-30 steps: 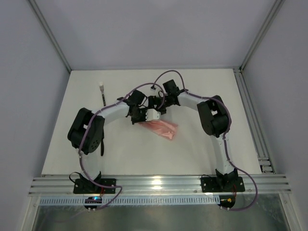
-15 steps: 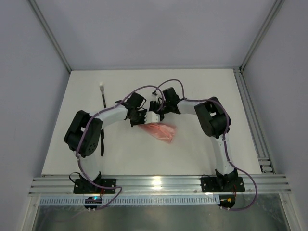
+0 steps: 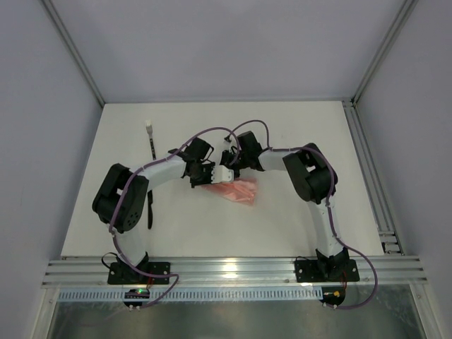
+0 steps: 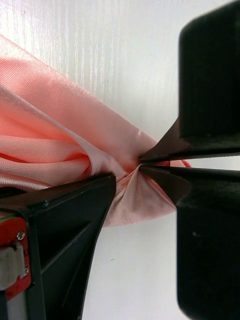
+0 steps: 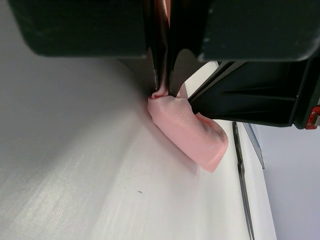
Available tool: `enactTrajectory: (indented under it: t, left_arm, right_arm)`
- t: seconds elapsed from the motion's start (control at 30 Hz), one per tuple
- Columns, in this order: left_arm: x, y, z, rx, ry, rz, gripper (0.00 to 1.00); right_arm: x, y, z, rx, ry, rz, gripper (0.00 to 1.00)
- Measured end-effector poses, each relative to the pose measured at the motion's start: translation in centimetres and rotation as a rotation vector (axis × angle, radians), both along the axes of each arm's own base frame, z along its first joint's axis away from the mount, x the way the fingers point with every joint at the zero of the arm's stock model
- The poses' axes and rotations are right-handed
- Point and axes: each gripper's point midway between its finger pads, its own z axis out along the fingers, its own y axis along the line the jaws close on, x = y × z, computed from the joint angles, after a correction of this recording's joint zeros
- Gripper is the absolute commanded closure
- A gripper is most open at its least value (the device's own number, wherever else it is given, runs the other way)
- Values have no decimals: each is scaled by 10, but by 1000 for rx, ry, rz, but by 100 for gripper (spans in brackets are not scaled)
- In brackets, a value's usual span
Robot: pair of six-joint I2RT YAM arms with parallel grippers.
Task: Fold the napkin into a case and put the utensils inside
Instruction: Pick up the smaller rectangle-folded napkin from the center of the board, then turn over the smaller rectangle-folded napkin at the center of the board.
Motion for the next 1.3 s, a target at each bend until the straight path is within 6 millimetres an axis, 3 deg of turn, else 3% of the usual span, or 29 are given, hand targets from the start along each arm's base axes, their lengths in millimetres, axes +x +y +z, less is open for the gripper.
enactTrajectory:
  t: [0.27,0.43,0.53,0.7,0.87,1.07,1.3]
  left_arm:
    - [0,0,1,-7,0,13,87]
    - [-10,-7,6,-55,72,19,75]
    - [-19,-10,19,-103,162,26,75]
    - [-13,-11,50,-189,223,43,75]
    - [-25,-11,65,-236,308,43,75]
    - [-27,-1,74,-288,378,102,75]
    - [3,25,88,-356,353,287,76]
  right_arm:
    - [-1,-3,2,-66,-76,-39,96]
    - [-12,-14,5,-177,-160,-53,96]
    - [-15,-20,8,-234,-211,-53,96]
    - [-12,-31,10,-303,-275,-58,96]
    - [-9,-45,13,-376,-328,-69,96]
    - [-9,-62,34,-508,-454,-79,96]
    - [-3,-106,81,-781,-680,-168,96]
